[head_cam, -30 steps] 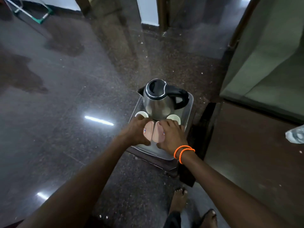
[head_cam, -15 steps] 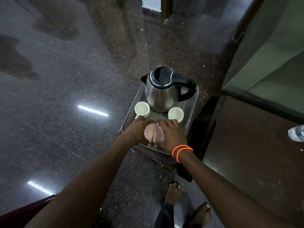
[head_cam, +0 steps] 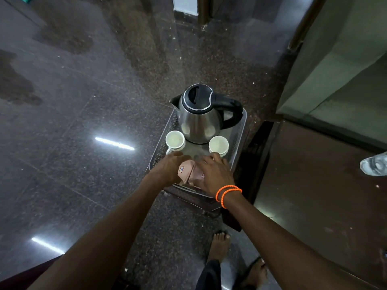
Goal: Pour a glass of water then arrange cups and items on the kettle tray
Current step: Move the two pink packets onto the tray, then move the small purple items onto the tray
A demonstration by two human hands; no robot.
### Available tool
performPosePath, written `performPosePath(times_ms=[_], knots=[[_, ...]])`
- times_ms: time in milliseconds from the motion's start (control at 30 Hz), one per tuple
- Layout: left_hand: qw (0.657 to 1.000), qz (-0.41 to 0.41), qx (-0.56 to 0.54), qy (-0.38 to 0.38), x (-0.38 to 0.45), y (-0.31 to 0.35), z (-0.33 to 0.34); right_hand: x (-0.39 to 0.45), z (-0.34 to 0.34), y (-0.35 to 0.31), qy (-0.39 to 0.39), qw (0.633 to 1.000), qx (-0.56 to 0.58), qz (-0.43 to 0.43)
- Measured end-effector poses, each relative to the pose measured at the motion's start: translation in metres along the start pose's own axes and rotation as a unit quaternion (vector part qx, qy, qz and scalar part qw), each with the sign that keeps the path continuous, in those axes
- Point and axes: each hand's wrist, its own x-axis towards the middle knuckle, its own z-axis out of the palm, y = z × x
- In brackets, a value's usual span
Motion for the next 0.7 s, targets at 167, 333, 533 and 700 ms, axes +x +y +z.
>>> performPosePath(times_ms=[167, 333, 533, 700], knots=[[0.998, 0.02, 0.018, 0.057, -0.007, 0.006, -0.004, -0.009, -0.012, 0.015, 0.062, 0.997, 0.036, 0.009], [0.975, 0.061, 0.027, 0.213, -0.007, 0.044, -0.005, -0.035, -0.031, 0.055, 0.143, 0.988, 0.036, 0.052], [0.965, 0.152, -0.007, 0.216, 0.029, 0.15, 0.021, -0.098, -0.043, 0.133, 0.163, 0.975, 0.013, 0.152], [0.967, 0.205, -0.024, 0.151, 0.061, 0.258, 0.068, -0.178, -0.048, 0.203, 0.178, 0.955, 0.005, 0.235]])
